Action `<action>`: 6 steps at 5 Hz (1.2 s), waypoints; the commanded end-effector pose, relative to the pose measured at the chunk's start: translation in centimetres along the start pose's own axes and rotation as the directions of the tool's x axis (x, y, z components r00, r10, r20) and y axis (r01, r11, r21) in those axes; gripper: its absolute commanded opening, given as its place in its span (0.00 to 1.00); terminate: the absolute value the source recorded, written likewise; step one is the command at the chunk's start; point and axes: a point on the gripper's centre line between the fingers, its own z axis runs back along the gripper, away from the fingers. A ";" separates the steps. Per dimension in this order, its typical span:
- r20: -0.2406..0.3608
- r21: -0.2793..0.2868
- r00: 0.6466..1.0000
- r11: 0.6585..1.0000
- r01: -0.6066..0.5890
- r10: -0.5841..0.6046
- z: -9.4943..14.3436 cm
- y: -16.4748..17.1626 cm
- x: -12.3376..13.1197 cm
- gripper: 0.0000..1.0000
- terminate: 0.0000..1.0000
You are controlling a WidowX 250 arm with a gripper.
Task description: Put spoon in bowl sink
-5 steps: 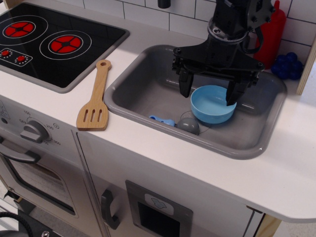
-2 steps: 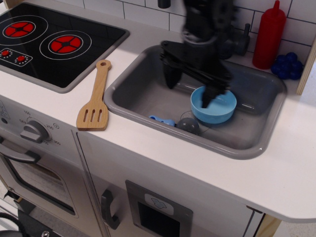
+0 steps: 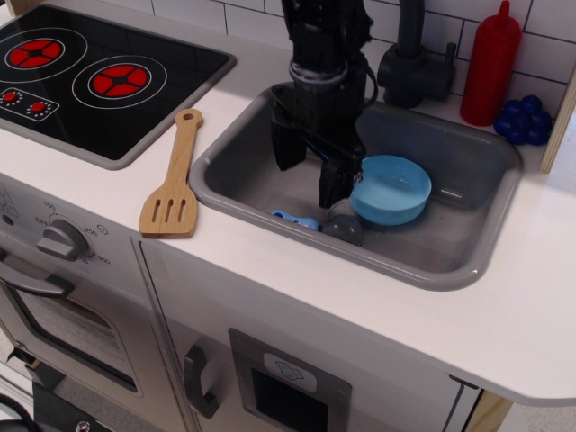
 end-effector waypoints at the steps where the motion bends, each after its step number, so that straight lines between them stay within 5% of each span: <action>1: 0.015 0.005 0.992 0.992 0.129 -0.129 -2.4 0.0 0.3 1.00 0.00; 2: 0.033 0.074 0.988 0.986 0.146 -0.149 -3.8 0.0 0.1 1.00 0.00; 4: 0.016 0.083 0.991 0.988 0.132 -0.134 -5.1 -0.2 0.3 1.00 0.00; 5: 0.014 0.088 0.991 0.988 0.129 -0.131 -5.4 -0.4 0.1 0.00 0.00; 6: 0.010 0.085 0.989 0.985 0.147 -0.149 -4.7 -0.4 -0.3 0.00 0.00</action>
